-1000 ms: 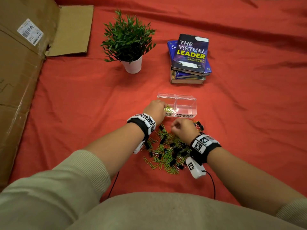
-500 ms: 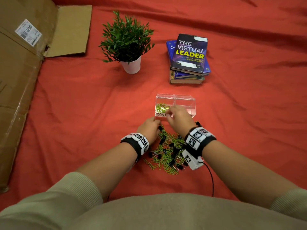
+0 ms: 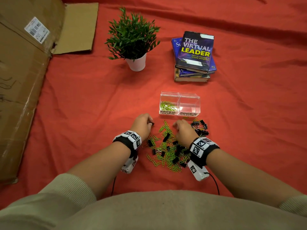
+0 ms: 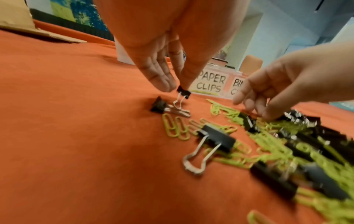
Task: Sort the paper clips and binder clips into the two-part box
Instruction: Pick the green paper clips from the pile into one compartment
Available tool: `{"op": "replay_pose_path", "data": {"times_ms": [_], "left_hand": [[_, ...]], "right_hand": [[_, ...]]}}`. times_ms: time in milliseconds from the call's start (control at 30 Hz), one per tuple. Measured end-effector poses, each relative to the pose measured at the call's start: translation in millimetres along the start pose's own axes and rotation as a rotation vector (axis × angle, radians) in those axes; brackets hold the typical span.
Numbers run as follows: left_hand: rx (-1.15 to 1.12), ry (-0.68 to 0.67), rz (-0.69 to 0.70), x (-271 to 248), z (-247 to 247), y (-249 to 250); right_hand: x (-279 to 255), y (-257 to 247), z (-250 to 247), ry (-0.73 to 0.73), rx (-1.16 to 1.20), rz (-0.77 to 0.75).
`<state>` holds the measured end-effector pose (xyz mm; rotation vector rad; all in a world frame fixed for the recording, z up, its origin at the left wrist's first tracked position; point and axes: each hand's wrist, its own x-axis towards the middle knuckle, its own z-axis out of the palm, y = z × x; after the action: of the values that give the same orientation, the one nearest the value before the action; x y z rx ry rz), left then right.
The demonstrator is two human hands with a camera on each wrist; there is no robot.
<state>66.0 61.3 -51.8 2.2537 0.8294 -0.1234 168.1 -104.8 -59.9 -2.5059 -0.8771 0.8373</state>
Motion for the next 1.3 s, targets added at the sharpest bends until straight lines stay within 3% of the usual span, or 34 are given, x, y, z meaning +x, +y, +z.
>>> {"op": "replay_pose_path", "data": {"times_ms": [167,400,667,800,1100,1200,1300], "left_hand": [[0.167,-0.064,0.082,-11.9,2.2,-9.6],[0.435,-0.210,0.195,-30.6,22.2,1.5],[0.535,-0.236,0.235,-31.8,20.1,7.9],[0.572,-0.255,0.249,-32.1,19.0,9.7],[0.545,-0.245,0.242,-29.9,21.1,8.4],[0.518,-0.256,0.244,-29.9,23.2,5.7],[0.519,-0.269,0.241,-29.5,23.1,5.0]], "right_hand": [[5.3,-18.2,-3.1,-0.005,-0.025,-0.082],[1.3,-27.2,13.5,-0.105,-0.307,-0.262],[-4.6,-26.3,17.0,-0.134,-0.229,-0.226],[-1.9,-22.3,8.2,-0.100,-0.054,-0.108],[12.1,-28.7,-53.6,-0.118,0.680,0.139],[36.1,-38.6,-72.8,-0.033,0.745,0.154],[60.4,-50.8,-79.6,0.112,0.588,0.119]]}}
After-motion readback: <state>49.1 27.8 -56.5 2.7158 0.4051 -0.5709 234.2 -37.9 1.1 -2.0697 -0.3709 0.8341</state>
